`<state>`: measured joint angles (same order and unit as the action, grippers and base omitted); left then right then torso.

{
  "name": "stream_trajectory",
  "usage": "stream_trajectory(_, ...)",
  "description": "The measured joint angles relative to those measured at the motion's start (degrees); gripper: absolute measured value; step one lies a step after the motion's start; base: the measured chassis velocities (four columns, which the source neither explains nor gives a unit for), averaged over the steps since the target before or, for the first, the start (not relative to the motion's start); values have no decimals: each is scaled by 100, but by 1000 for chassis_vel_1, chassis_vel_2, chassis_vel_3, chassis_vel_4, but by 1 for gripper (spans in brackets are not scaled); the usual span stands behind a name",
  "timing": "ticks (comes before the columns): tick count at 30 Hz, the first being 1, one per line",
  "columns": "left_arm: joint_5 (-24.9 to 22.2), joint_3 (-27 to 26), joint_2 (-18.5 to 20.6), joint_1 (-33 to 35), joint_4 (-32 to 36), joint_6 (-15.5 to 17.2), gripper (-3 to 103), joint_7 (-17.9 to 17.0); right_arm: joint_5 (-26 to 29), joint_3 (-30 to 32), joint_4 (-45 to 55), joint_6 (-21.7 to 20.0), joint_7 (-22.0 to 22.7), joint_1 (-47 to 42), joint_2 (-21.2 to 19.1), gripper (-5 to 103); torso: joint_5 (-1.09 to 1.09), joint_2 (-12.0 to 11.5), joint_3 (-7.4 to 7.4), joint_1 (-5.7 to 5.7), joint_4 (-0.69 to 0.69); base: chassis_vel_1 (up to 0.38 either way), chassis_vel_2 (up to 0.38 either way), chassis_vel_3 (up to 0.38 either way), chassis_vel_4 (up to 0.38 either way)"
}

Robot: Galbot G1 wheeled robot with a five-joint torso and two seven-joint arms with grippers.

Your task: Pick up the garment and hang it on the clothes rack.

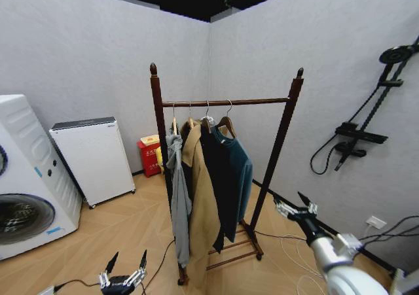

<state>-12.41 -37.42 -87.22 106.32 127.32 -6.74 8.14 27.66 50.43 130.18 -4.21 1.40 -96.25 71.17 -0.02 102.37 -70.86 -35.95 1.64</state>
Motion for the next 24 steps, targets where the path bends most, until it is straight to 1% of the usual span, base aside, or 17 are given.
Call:
stream_trajectory(1, 0, 0, 1, 0, 0, 0, 100, 1, -75, -12, -17, 176, -30, -239, 84, 100, 0, 0, 0, -1, 1, 0, 0, 0, 0)
stream_trajectory(2, 0, 0, 1, 0, 0, 0, 100, 1, -75, -12, -17, 176, -30, -239, 84, 100, 0, 0, 0, -1, 1, 0, 0, 0, 0)
stream_trajectory(4, 0, 0, 0, 0, 1, -1, 100, 1, -157, -94, -102, 390, -42, -520, 178, 100, 1, 0, -1, -1, 1, 0, 0, 0, 0)
stream_trajectory(6, 0, 1, 0, 0, 0, 0, 100, 1, -238, -128, -126, 421, -41, -600, 217, 100, 1, 0, -1, -1, 1, 0, 0, 0, 0)
stream_trajectory(8, 0, 0, 0, 0, 0, -1, 100, 1, -267, -145, -114, 301, -25, -644, 228, 100, 1, 0, -1, -1, 0, 0, 0, 0, 0)
stream_trajectory(9, 0, 0, 0, 0, 0, 0, 100, 1, -223, -159, -89, 222, 6, -641, 216, 100, 1, -1, -1, -1, 0, 0, 0, 0, 0)
stream_trajectory(13, 0, 0, 0, 0, 1, 0, 100, 1, -101, -194, -76, 202, 67, -534, 207, 100, 1, -1, -1, -1, 0, 0, 0, 0, 0)
stream_trajectory(15, 0, 0, 0, 0, 0, 0, 100, 1, -48, -230, -104, 342, 92, -386, 251, 100, 1, -1, -1, -1, 0, 0, 0, 0, 0)
stream_trajectory(17, 0, 0, 0, 0, 0, 0, 100, 1, -50, -262, -179, 566, 97, -331, 286, 100, 1, -1, -1, -2, 0, 0, 0, 0, 0)
stream_trajectory(18, 0, 0, 0, 0, 0, 0, 100, 1, -50, -262, -179, 566, 97, -331, 286, 100, 1, -1, -1, -2, 0, 0, 0, 0, 0)
stream_trajectory(20, 0, 0, 0, 0, 0, 0, 100, 1, -57, -277, -272, 750, 94, -326, 297, 100, 1, -1, -1, -2, 0, 0, 0, 0, 0)
stream_trajectory(24, 0, 0, 0, 0, 0, 0, 100, 1, -54, -277, -353, 870, 93, -298, 303, 100, 2, -1, -1, -1, 0, 0, 0, 0, 0)
